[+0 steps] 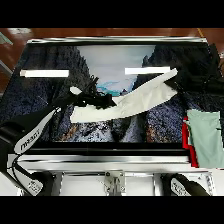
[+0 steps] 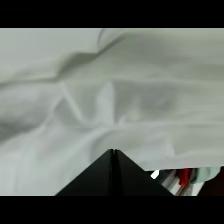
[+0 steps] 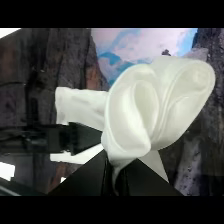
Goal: Fold the shirts.
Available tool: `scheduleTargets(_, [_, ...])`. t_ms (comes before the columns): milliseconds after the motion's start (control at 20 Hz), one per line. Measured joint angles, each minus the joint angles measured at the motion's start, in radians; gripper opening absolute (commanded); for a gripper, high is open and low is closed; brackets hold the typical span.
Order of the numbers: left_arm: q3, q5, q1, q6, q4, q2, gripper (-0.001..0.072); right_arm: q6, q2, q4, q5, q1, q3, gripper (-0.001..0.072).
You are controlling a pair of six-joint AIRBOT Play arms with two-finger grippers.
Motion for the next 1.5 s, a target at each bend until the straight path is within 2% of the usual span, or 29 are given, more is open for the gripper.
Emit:
scheduleTargets(350, [0.000,0.085,-0.138,0.052,-0.401,-0.104,0.0032,-0.037,0.048,0.143,0.010,0.006,0.001,0.0059])
scheduleTargets(450, [0.000,0.112,-0.142,0.077,-0.470,-0.109,0.0031,-0.039,0.053,0.157,0.015,0.011,0.001,0.0059])
scheduleTargets(550, [0.000,0.124,-0.114,0.138,-0.514,-0.084,0.0031,-0.042,0.056,0.161,0.016,0.039,0.001,0.0058])
scheduleTargets(700, [0.000,0.092,-0.009,0.225,-0.501,0.006,0.0031,-0.060,0.055,0.160,-0.071,0.156,0.001,0.0058])
scheduleTargets(900, [0.000,0.023,0.211,0.274,-0.353,0.201,0.0032,-0.071,-0.013,0.115,-0.323,0.405,0.001,0.0059])
scheduleTargets(1200, [0.000,-0.078,0.531,0.285,-0.215,0.490,0.0032,-0.056,-0.320,0.140,-0.672,0.764,0.001,0.0059])
scheduleTargets(1400, [0.000,-0.199,0.625,0.288,-0.193,0.589,0.0032,-0.053,-0.510,0.264,-0.872,0.922,0.003,0.0085])
scheduleTargets(1450, [0.000,-0.217,0.633,0.288,-0.190,0.600,0.0032,-0.052,-0.541,0.298,-0.900,0.946,0.007,0.0154])
scheduleTargets(1500, [0.000,-0.234,0.639,0.288,-0.184,0.608,0.0032,-0.052,-0.566,0.327,-0.924,0.964,0.014,0.0490])
